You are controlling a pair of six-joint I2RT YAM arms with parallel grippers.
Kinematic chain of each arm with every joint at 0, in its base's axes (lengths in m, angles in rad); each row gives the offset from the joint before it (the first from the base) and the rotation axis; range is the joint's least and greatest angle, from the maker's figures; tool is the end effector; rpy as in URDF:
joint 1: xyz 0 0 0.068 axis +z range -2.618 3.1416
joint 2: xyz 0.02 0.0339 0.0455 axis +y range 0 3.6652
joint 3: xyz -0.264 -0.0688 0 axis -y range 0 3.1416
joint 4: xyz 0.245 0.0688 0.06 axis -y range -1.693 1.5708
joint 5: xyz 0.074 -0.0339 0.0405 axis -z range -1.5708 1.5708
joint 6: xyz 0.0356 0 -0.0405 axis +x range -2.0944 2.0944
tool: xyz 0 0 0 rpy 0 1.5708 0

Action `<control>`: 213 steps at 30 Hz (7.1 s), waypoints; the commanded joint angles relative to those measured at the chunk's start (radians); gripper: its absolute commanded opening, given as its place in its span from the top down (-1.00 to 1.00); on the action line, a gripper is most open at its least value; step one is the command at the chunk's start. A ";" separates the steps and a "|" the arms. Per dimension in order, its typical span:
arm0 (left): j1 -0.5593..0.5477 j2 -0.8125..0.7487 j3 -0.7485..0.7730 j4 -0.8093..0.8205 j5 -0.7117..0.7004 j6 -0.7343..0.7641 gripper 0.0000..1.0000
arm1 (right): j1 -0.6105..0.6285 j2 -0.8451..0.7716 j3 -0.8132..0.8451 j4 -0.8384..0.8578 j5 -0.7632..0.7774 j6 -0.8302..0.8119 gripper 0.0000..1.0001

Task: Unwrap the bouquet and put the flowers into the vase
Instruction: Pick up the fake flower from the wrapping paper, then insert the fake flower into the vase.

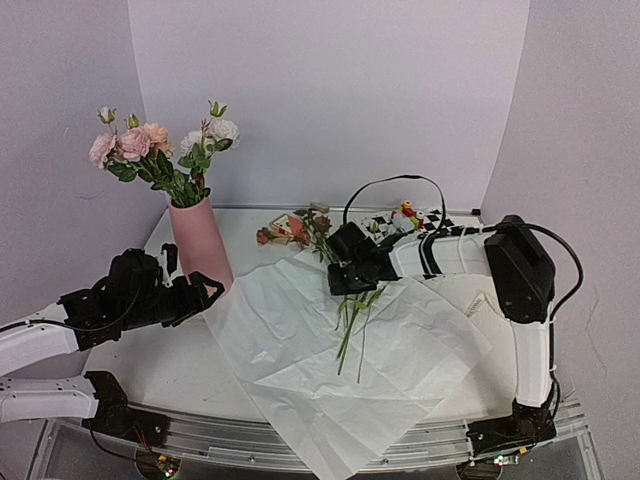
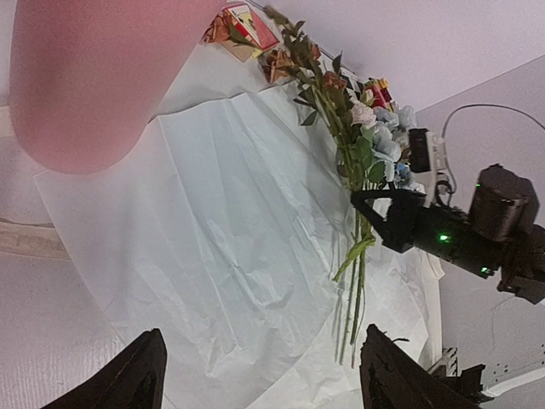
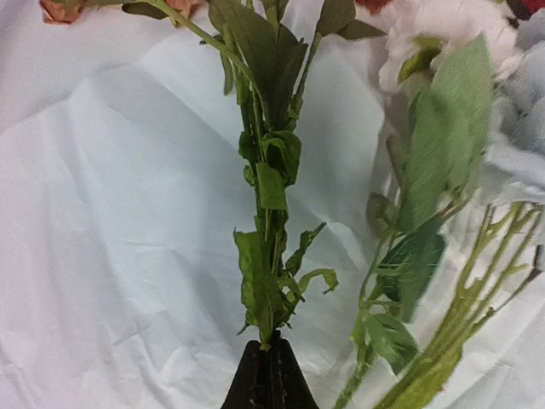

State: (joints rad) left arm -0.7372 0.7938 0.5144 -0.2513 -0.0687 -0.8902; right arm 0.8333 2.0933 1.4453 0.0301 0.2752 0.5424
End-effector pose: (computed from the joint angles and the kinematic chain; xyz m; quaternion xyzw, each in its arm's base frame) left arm 0.1359 -0.1201 0.2364 -0.0833 0.8634 -0.3405 0.3628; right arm 0.3242 0.3425 0.1795 -0.0653 0.8801 0.1942 0.4284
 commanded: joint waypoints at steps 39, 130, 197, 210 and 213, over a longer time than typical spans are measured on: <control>-0.333 0.498 0.383 0.416 0.079 -0.021 -0.79 | -0.003 -0.925 -0.817 0.631 -0.467 0.123 1.00; -0.362 0.405 0.458 0.391 0.200 0.600 1.00 | -0.003 -1.197 -0.991 0.662 -0.456 0.037 -0.35; 0.137 0.513 0.482 0.638 -0.751 0.867 1.00 | -0.003 -1.212 -0.990 0.667 -0.432 0.024 -0.35; 0.137 0.461 0.334 0.593 -0.712 0.734 0.23 | -0.003 -1.232 -0.996 0.646 -0.413 0.004 -0.35; 0.137 0.441 0.348 0.526 -0.688 0.694 0.01 | -0.003 -1.225 -0.993 0.646 -0.415 0.003 -0.35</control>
State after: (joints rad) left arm -0.6052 1.2897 0.8558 0.3320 -0.7880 -0.1232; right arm 0.8333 0.8772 0.4511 0.6502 -0.1481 0.5643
